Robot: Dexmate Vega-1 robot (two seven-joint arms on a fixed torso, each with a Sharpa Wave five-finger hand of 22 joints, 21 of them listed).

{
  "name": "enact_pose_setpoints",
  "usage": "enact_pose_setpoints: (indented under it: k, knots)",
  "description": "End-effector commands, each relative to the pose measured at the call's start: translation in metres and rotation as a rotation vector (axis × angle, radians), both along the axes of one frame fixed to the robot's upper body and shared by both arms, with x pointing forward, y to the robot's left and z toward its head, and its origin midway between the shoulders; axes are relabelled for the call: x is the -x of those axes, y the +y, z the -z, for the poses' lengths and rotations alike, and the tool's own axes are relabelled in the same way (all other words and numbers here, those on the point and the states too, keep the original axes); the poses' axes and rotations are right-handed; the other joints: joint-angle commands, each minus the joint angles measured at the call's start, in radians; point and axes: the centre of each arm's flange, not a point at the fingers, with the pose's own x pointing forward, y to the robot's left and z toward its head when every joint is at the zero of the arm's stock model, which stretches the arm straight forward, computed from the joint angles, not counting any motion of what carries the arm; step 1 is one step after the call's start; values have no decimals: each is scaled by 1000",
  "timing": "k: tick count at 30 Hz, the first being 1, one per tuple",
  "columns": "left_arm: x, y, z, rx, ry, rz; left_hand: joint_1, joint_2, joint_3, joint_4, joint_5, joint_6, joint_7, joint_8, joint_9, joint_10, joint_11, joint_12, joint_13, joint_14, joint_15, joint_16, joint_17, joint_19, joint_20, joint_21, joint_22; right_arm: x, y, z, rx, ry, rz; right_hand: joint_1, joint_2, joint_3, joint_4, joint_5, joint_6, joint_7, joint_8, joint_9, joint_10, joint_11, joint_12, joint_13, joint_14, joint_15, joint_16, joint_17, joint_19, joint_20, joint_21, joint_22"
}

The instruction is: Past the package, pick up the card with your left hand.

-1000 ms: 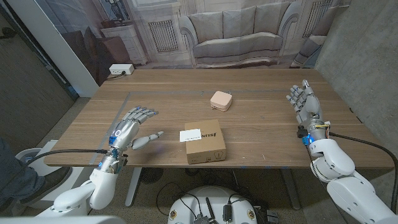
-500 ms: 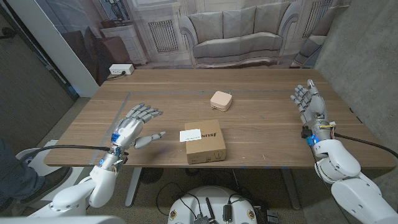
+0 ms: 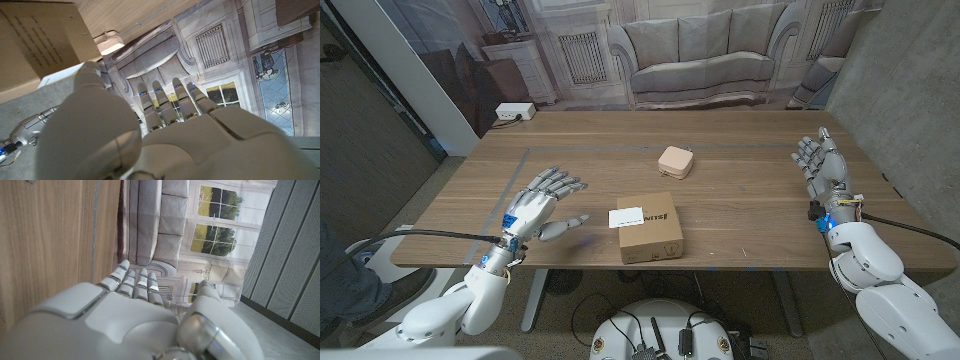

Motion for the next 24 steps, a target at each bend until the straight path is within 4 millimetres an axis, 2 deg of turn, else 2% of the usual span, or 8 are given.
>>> enact_pose_setpoints:
  k: [1,10,18,24]
  knots:
    - [5,-4,0,-64,-29,-23,4,2,-2,-7,10,-7,-2,-5,2,4,-3,-5,2,-4,-149,-2,2,-3,-8,-4,3,-5,1,-9,5,10,6,-4,3,-1,-2,-2,8,0,2,5,12,-1,-2,1,7,1,-6,5,11,0,-5,5]
    - [8,-10,-4,-130,-65,-47,8,0,-3,-9,10,-9,-2,-8,2,2,-3,-8,1,-3,-152,-2,2,0,-7,-3,3,-7,0,-9,1,14,7,-5,4,-1,-2,-2,8,-1,1,5,13,-1,-2,1,9,1,-6,5,12,0,-9,5]
    - [11,-22,-5,-215,-117,-68,15,-2,-5,-11,11,-19,-2,-16,3,-6,-3,-14,1,-11,-154,-5,2,-6,7,-5,4,-8,1,-8,0,13,0,-5,4,-2,-3,-2,9,-1,2,5,13,-1,-2,1,10,1,-6,4,14,1,-11,5]
    - [15,-22,-7,-241,-132,-88,17,-3,-5,-12,11,-22,-2,-18,3,-9,-3,-15,1,-12,-155,-5,2,-6,10,-5,4,-6,0,-7,-4,11,1,-5,4,-2,-4,-2,9,-1,2,5,13,-2,-2,1,9,1,-6,4,15,1,-13,5]
